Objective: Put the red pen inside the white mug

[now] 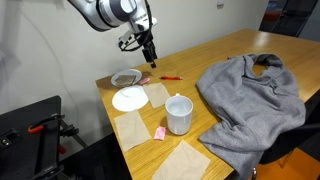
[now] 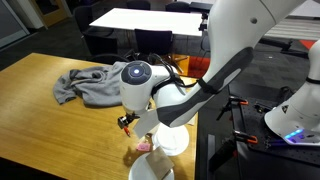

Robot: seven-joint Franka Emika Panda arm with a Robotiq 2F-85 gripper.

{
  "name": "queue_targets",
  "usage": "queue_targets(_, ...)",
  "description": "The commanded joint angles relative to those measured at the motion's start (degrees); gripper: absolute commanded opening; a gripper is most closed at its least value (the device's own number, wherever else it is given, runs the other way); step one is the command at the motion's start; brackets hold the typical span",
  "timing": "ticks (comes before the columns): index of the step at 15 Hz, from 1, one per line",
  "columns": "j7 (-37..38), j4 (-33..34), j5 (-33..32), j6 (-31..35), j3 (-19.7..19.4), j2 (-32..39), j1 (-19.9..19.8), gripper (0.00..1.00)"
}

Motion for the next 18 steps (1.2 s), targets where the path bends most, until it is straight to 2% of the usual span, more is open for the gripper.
queue_targets(1, -0.58, 4.2, 1.63, 1.68, -1.26, 4.14, 0.57, 1.0)
queue_targets(6, -0.26, 7.87, 3.76, 7.66, -3.05, 9.27, 1.05, 1.0)
queue_targets(18, -0.84, 15.38, 9.01, 6.78, -5.08, 17.56, 2.3, 1.0)
